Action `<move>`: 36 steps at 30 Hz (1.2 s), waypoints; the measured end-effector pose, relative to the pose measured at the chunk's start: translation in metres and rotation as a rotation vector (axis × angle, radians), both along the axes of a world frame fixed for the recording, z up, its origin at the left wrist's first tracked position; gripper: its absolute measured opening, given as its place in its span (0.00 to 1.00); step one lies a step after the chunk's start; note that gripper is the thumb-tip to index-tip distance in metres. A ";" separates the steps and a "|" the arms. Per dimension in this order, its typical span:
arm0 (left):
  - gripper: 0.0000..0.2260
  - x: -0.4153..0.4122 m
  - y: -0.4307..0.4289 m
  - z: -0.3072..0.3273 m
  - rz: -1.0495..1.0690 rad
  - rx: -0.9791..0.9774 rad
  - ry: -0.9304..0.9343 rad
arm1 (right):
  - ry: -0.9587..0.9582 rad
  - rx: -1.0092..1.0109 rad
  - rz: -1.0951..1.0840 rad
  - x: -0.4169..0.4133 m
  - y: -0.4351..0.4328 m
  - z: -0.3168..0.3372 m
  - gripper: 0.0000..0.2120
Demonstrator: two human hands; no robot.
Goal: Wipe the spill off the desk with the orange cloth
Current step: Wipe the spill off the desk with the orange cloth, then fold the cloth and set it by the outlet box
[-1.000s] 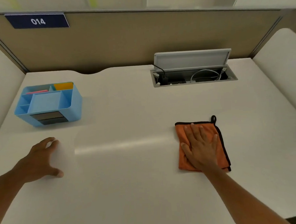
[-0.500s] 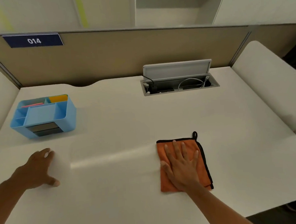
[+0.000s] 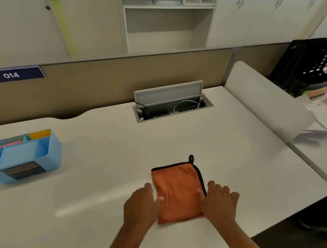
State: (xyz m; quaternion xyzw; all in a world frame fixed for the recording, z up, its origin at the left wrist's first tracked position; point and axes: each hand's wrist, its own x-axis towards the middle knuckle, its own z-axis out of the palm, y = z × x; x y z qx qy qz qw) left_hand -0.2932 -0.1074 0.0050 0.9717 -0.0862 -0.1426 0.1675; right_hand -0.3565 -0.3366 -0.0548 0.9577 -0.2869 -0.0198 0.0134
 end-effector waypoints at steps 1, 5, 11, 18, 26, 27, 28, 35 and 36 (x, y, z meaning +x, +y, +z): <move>0.20 -0.006 -0.009 -0.002 -0.011 0.021 0.018 | 0.035 0.017 0.002 -0.003 0.000 0.001 0.19; 0.20 -0.023 -0.027 -0.017 -0.019 0.071 0.057 | 0.070 0.115 0.056 -0.013 -0.002 0.003 0.17; 0.14 -0.030 -0.024 -0.029 -0.001 0.033 0.113 | -0.004 0.196 0.059 -0.022 -0.005 0.010 0.10; 0.09 -0.025 -0.015 -0.037 0.133 -0.033 0.169 | -0.001 0.192 -0.009 -0.039 -0.002 -0.008 0.07; 0.24 -0.015 -0.029 -0.044 0.179 0.048 0.148 | 0.019 0.187 -0.089 -0.019 -0.006 -0.001 0.25; 0.24 -0.013 -0.031 -0.044 0.178 0.054 0.160 | 0.065 0.190 -0.087 -0.016 -0.006 0.000 0.25; 0.23 -0.013 -0.032 -0.044 0.180 0.058 0.182 | 0.099 0.209 -0.088 -0.014 -0.006 0.001 0.25; 0.15 -0.006 -0.035 -0.036 0.328 -0.157 0.329 | 0.151 0.473 -0.136 0.000 -0.002 0.008 0.12; 0.13 -0.006 -0.035 -0.034 0.354 -0.227 0.345 | 0.154 0.480 -0.134 0.001 -0.001 0.009 0.11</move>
